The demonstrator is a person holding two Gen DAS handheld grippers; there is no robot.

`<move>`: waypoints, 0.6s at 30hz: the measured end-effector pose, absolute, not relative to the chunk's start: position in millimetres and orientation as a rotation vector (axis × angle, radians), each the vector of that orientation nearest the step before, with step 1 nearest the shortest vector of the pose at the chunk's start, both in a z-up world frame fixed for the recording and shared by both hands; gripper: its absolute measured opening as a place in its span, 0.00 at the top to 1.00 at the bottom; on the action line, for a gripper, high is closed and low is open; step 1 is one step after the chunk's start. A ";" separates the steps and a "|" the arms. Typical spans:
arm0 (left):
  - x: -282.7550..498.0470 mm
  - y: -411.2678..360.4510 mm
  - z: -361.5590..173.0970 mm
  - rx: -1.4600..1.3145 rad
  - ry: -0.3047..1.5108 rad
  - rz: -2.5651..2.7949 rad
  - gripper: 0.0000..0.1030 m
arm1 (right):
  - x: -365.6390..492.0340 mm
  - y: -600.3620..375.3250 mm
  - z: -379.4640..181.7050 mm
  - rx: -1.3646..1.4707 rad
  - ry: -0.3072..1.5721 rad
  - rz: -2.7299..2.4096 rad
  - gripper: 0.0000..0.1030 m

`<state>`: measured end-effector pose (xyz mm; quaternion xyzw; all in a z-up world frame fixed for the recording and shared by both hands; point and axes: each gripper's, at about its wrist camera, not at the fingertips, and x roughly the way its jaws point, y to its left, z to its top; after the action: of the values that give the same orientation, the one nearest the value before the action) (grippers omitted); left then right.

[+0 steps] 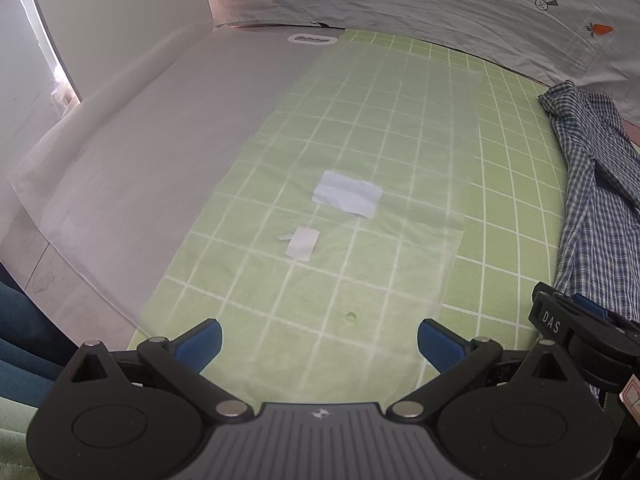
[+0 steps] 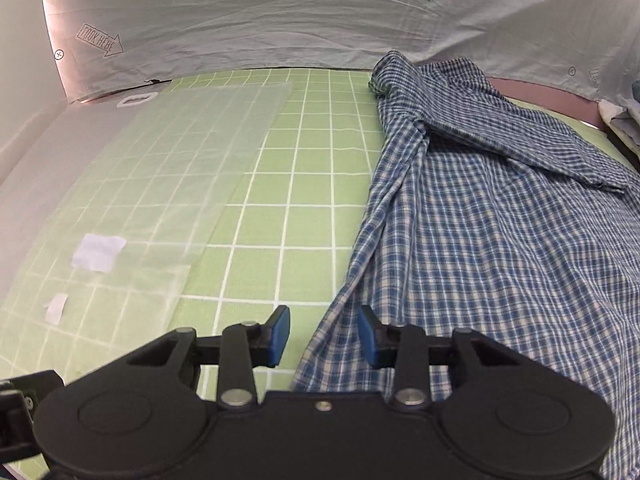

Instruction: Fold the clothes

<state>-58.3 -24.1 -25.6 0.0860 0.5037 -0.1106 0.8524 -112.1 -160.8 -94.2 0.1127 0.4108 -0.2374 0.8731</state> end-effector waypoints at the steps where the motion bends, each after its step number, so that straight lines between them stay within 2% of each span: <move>1: -58.1 -24.4 -25.7 0.182 1.062 -0.234 0.00 | -111.9 -161.1 -95.7 0.243 0.868 -0.491 0.71; 4: -58.3 -25.8 -25.2 0.182 1.062 -0.242 0.00 | -113.5 -163.6 -99.7 0.272 0.895 -0.481 0.80; 8: -59.6 -30.2 -23.5 0.184 1.056 -0.253 0.00 | -122.9 -176.2 -98.2 0.349 0.872 -0.437 0.98; 18: -66.8 -60.3 -21.8 0.197 1.054 -0.317 0.00 | -176.6 -223.9 -69.0 0.527 0.753 -0.411 0.99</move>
<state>-66.8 -60.3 -21.8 0.0935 0.4998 -0.1506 0.8478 -176.6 -223.9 -69.0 0.2523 0.3607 -0.1970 0.8761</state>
